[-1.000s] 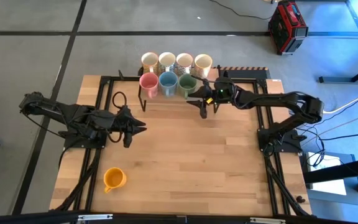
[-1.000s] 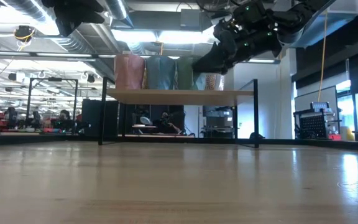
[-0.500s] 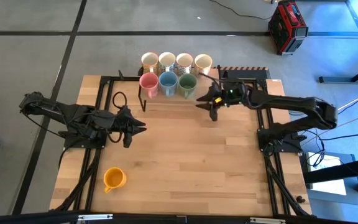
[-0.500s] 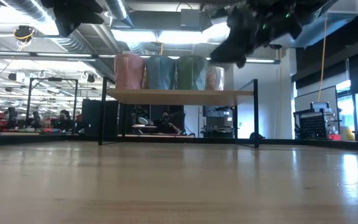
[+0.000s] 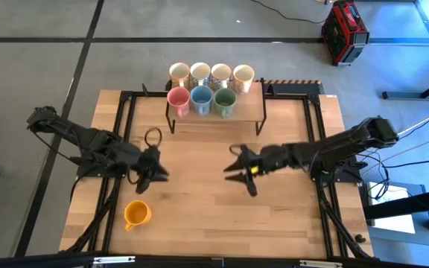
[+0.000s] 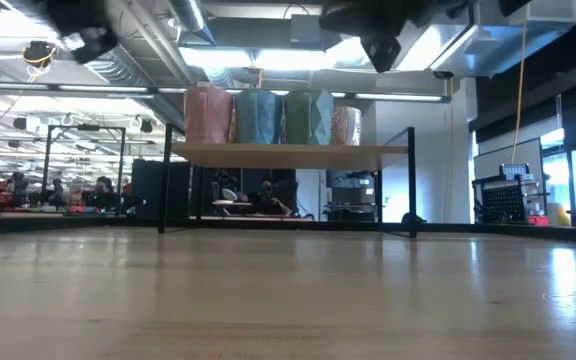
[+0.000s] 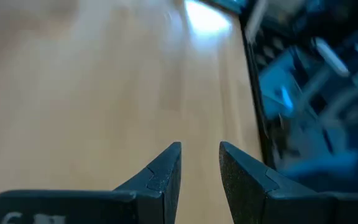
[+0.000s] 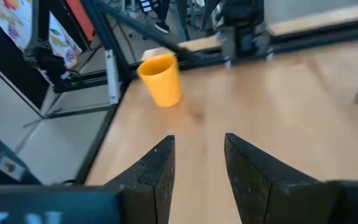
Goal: Place coffee mugs
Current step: Put the yellow mug on the shelf
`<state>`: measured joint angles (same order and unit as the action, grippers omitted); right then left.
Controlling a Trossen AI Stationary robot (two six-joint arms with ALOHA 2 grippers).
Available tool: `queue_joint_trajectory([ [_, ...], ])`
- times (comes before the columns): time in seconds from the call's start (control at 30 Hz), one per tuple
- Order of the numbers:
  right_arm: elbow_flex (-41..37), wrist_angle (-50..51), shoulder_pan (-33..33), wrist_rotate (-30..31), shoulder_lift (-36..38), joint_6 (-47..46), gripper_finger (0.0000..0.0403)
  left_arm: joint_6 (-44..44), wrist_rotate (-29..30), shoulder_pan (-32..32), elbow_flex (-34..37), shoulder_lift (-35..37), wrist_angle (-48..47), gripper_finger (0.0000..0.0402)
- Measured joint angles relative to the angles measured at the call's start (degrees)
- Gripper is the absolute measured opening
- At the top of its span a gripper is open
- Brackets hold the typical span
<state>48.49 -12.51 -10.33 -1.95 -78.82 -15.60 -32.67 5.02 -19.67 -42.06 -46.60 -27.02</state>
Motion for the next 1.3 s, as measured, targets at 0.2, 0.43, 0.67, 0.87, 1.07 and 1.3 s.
queue_joint_trajectory([
  [0.2, -0.02, -4.04, -8.41, 6.72, -5.02, -10.36, 0.0127, -6.82, -6.83, -11.31, 0.00, -3.66, -6.91, 0.0103],
  [0.43, 0.00, -5.00, -15.13, 14.42, -8.92, -19.36, 0.0127, -13.41, -8.71, -21.91, -0.60, -7.80, -15.94, 0.0103],
  [0.67, -0.01, -4.99, -17.15, 18.95, -10.02, -21.65, 0.0127, -14.96, -6.07, -25.81, -2.62, -11.34, -23.79, 0.0103],
  [0.87, -0.01, -5.01, -17.03, 19.54, -10.02, -21.52, 0.0127, -12.24, -5.59, -26.08, -2.14, -16.06, -24.77, 0.0103],
  [1.07, 0.00, -4.41, -17.03, 19.54, -10.02, -21.45, 0.0127, -10.74, -5.56, -26.01, -2.12, -21.02, -24.24, 0.0103],
  [1.3, -0.02, -4.48, -17.03, 19.51, -10.02, -23.04, 0.0127, -4.48, -6.16, -23.71, -2.10, -26.85, -22.58, 0.0068],
])
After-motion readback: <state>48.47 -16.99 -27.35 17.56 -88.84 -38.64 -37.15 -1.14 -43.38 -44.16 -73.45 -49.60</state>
